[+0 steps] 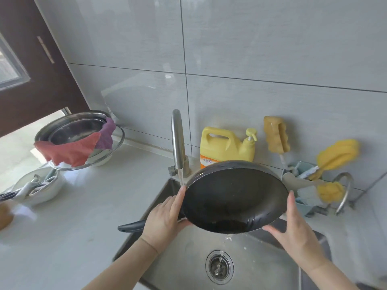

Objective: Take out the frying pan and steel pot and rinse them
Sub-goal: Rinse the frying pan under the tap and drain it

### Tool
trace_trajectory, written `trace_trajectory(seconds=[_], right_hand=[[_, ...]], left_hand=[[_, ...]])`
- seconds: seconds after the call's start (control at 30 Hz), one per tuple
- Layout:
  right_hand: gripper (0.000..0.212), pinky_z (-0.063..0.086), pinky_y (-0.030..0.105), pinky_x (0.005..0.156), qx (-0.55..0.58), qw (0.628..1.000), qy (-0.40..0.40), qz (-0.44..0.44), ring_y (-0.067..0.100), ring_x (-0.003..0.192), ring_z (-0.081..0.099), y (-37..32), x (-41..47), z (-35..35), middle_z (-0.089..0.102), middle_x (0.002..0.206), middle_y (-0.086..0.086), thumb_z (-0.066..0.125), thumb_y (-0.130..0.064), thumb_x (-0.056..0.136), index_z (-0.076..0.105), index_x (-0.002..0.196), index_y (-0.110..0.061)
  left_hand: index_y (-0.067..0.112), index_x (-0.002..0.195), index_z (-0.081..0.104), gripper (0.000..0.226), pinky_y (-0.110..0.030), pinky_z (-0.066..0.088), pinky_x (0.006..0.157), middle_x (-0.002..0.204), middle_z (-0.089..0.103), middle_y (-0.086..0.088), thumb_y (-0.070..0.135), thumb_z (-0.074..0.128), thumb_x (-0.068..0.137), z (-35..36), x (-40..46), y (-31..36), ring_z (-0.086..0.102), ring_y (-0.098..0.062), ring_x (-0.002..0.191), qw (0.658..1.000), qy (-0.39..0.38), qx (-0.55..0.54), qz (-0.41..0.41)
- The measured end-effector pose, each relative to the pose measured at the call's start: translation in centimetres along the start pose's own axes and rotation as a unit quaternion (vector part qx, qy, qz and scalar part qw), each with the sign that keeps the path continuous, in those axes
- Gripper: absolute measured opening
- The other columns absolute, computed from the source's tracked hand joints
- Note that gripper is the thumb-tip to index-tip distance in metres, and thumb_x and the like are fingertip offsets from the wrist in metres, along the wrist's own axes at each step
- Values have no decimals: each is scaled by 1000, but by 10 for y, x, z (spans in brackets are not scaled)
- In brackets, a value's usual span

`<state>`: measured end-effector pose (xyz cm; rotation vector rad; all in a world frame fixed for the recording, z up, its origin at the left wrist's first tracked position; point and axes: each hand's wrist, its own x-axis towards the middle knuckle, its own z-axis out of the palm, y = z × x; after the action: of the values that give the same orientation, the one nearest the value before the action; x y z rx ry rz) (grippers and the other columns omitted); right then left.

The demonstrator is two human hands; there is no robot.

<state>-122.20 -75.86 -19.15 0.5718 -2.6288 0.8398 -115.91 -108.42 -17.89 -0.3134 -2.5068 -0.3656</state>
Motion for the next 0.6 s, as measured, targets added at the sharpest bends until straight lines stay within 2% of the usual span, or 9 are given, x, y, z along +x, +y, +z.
trace_trajectory(seconds=[0.07,0.13,0.2,0.27,0.33,0.4,0.43,0.53,0.6], right_hand=[[135,50,29,75,-26,999,23,0,43,89,69,-5,-1,-13,62,117,32,94,-24,39,14,147,-5],[129,56,37,70,-39,998,41,-9,43,97,68,-4,-2,-25,60,121,31,89,-29,47,13,149,-8],[122,56,42,74,-38,997,65,-10,43,105,64,-2,-3,-37,56,127,31,86,-32,52,13,147,-7],[118,54,36,82,-26,996,81,0,43,112,61,-5,-1,-50,54,132,28,88,-29,54,16,144,-7],[113,48,31,84,-30,995,99,-1,43,110,62,-16,2,-65,56,130,27,90,-24,53,22,141,-6],[111,47,30,83,-23,992,120,-14,42,106,64,-29,5,-80,59,126,25,91,-18,53,22,140,-13],[112,47,30,84,-13,992,128,-18,41,106,63,-35,7,-87,60,125,24,91,-15,54,19,140,-20],[105,55,44,79,-5,989,147,-17,45,102,64,-45,11,-101,60,121,26,89,-20,56,19,134,-24],[99,56,52,71,-36,987,156,-25,49,93,65,-45,14,-103,61,116,30,84,-27,57,23,133,-14]], left_hand=[[15,154,2,81,-31,54,52,91,68,-15,63,32,95,-3,9,5,67,-26,74,1000,13,14,16],[15,150,12,79,-30,52,49,88,67,-16,63,37,93,-7,18,10,67,-26,71,999,30,31,27],[11,144,18,83,-29,49,47,81,66,-11,60,49,85,-11,27,16,64,-24,64,997,51,39,34],[10,142,20,87,-28,47,48,80,64,-7,58,55,78,-17,35,21,61,-19,65,995,79,52,41],[12,144,20,88,-27,45,51,91,60,-5,57,55,77,-23,43,24,54,-16,74,989,121,62,61],[12,145,19,84,-26,43,53,99,53,-4,59,51,83,-31,51,28,49,-14,80,980,165,71,89],[10,143,21,79,-27,43,53,99,57,-6,59,47,87,-35,55,30,49,-15,81,975,183,76,101],[7,136,24,78,-28,47,54,92,67,-12,56,55,84,-47,63,33,53,-18,81,968,208,74,116],[8,138,22,84,-30,49,54,100,57,-7,51,63,78,-54,66,32,54,-19,81,965,220,69,124]])
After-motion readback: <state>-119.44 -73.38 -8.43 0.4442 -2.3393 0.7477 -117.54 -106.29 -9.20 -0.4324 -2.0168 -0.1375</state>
